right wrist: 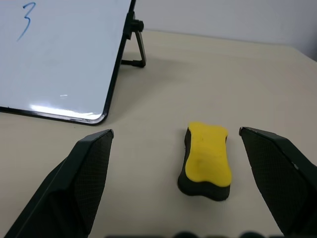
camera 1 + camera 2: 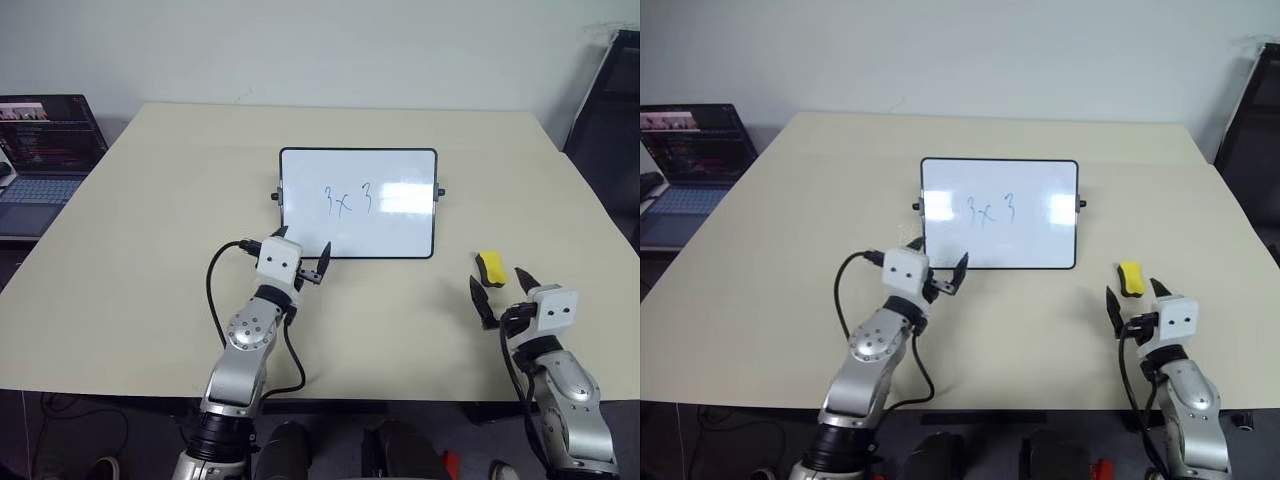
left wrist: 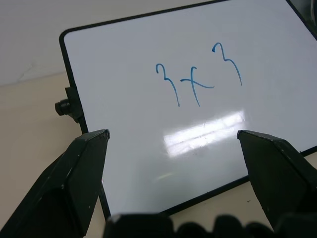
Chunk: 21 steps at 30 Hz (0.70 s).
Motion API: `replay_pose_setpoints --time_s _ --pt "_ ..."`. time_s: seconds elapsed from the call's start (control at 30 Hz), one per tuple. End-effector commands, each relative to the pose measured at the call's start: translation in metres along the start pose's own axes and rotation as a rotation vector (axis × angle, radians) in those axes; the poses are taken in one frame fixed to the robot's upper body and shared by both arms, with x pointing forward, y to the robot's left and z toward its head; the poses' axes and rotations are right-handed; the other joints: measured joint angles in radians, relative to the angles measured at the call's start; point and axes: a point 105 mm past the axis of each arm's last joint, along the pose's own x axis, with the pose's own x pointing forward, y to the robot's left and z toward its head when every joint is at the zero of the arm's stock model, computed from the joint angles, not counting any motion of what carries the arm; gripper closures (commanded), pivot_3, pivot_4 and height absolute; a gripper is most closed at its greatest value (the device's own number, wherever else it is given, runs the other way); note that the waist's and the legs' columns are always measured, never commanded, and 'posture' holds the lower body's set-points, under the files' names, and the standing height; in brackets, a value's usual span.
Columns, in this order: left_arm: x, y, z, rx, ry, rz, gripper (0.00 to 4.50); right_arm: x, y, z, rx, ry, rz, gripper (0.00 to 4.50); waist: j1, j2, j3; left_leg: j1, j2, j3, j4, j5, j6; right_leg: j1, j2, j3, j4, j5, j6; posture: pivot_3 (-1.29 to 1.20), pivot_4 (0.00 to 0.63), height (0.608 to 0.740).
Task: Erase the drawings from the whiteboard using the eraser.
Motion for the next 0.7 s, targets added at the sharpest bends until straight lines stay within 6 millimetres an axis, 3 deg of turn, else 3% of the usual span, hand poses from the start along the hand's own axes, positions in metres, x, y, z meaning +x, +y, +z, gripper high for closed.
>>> replay_pose_setpoints --time_s 0.03,0.13,0.23,0.43,0.7 --pt "0.001 0.000 0.000 -0.002 -0.008 0.009 0.00 0.004 -0.005 0.010 -0.002 -0.029 -0.009 0.03 0.000 0.000 0.000 0.000 0.000 0.000 0.000 0.000 0.000 0.000 0.000 0.000 0.000 0.000 0.000 0.00 0.150 0.740" --pt "0.001 0.001 -0.005 -0.004 0.012 0.029 0.00 0.005 -0.007 0.005 0.000 -0.006 -0.027 0.03 0.000 0.000 0.000 0.000 0.000 0.000 0.000 0.000 0.000 0.000 0.000 0.000 0.000 0.000 0.000 0.00 0.150 0.740" --pt "0.000 0.005 -0.002 -0.019 0.006 0.033 0.00 0.007 -0.002 0.017 -0.001 -0.033 -0.011 0.03 0.001 0.000 0.000 0.000 0.000 0.000 0.000 0.000 0.000 0.000 0.000 0.000 0.000 0.000 0.000 0.00 0.150 0.740" --pt "-0.017 0.016 -0.007 -0.016 0.030 0.099 0.00 -0.002 0.012 0.015 0.023 -0.021 0.015 0.03 0.001 0.000 0.000 0.000 0.000 0.000 0.000 0.000 0.000 0.000 0.000 0.000 0.000 0.000 0.000 0.00 0.150 0.740" --pt "-0.031 0.044 -0.007 0.035 0.040 0.096 0.00 -0.011 0.052 0.009 0.073 0.000 0.055 0.03 -0.001 0.001 0.000 0.000 0.001 0.000 0.000 0.000 0.000 0.000 0.000 0.000 0.000 0.000 0.000 0.00 0.150 0.740"
